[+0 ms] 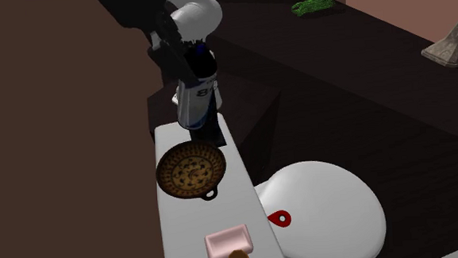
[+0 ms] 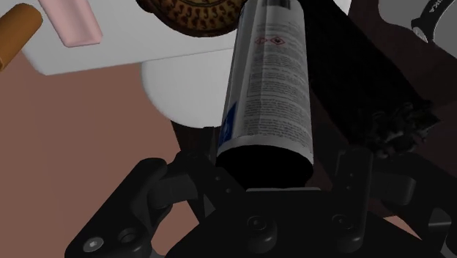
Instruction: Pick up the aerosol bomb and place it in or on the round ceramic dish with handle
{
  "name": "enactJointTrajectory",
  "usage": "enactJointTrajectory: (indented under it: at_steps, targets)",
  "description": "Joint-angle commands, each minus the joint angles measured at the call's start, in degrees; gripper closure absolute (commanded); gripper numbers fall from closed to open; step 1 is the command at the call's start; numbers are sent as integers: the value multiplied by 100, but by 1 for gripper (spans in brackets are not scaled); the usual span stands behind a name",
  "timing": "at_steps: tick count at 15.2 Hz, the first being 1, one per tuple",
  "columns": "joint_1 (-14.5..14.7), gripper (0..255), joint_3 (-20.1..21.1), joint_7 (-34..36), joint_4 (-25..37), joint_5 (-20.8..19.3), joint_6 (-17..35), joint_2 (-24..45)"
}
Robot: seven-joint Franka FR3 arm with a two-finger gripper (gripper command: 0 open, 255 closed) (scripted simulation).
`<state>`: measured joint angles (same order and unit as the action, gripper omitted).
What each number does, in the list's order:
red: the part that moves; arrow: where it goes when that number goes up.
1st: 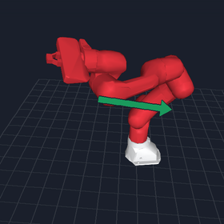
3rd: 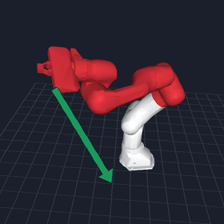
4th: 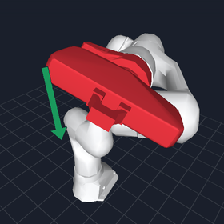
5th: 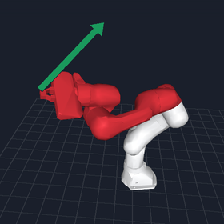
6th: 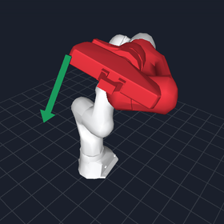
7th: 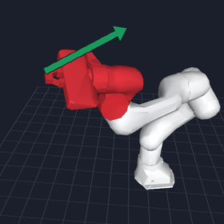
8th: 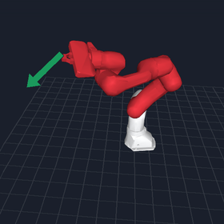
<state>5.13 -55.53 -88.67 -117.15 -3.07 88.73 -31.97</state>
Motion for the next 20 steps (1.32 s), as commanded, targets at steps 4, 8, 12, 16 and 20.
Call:
enactJointTrajectory:
  at_steps: [4,8,12,16,20]
  targets:
    - [-391,255,-279,-148,-214,1,934,-373]
    - [-458,255,-356,-278,-492,5,1210,-329]
    - [-577,255,-409,-478,-754,89,1491,-195]
    - [-575,255,-535,-604,-996,91,1770,-134]
    - [-300,255,-844,-498,-1218,-180,2035,-324]
